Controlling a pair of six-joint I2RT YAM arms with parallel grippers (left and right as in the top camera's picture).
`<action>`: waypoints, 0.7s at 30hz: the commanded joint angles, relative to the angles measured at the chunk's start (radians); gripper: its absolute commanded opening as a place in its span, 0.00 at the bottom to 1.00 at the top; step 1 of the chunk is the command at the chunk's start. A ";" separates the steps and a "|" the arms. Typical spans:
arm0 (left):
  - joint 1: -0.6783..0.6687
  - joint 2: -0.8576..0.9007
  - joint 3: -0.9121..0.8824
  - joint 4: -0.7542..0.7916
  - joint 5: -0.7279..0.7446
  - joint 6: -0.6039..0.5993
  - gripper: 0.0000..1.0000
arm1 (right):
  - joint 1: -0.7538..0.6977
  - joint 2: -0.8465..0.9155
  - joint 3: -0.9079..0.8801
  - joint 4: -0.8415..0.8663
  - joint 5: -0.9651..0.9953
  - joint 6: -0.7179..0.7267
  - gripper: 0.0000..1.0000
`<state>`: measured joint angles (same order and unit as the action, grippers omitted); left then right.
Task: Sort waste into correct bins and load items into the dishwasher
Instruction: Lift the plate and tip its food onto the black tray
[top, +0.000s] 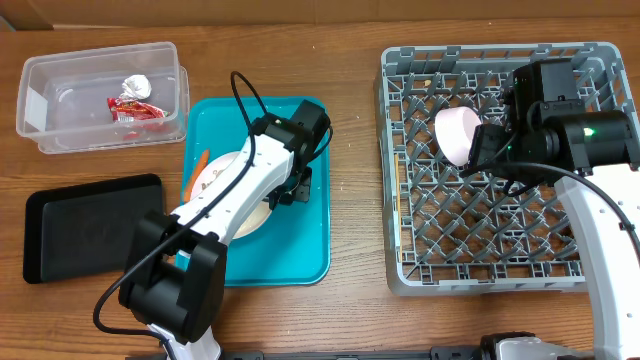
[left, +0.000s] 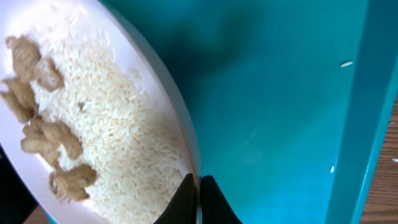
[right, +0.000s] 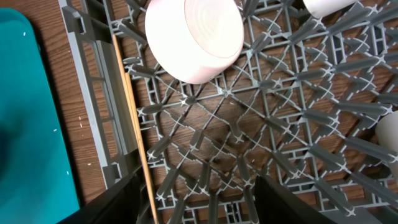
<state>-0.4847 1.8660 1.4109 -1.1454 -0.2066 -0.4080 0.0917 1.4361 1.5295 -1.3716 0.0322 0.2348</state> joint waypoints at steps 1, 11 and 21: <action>0.000 0.010 0.062 -0.053 -0.085 -0.046 0.04 | -0.002 0.002 -0.005 0.005 -0.001 -0.004 0.62; 0.088 0.002 0.155 -0.212 -0.096 -0.125 0.04 | -0.002 0.002 -0.005 0.004 0.000 -0.008 0.62; 0.432 -0.106 0.155 -0.213 0.036 -0.001 0.04 | -0.002 0.002 -0.005 0.004 -0.001 -0.008 0.62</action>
<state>-0.1368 1.8378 1.5372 -1.3693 -0.2314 -0.4889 0.0917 1.4361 1.5295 -1.3712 0.0311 0.2344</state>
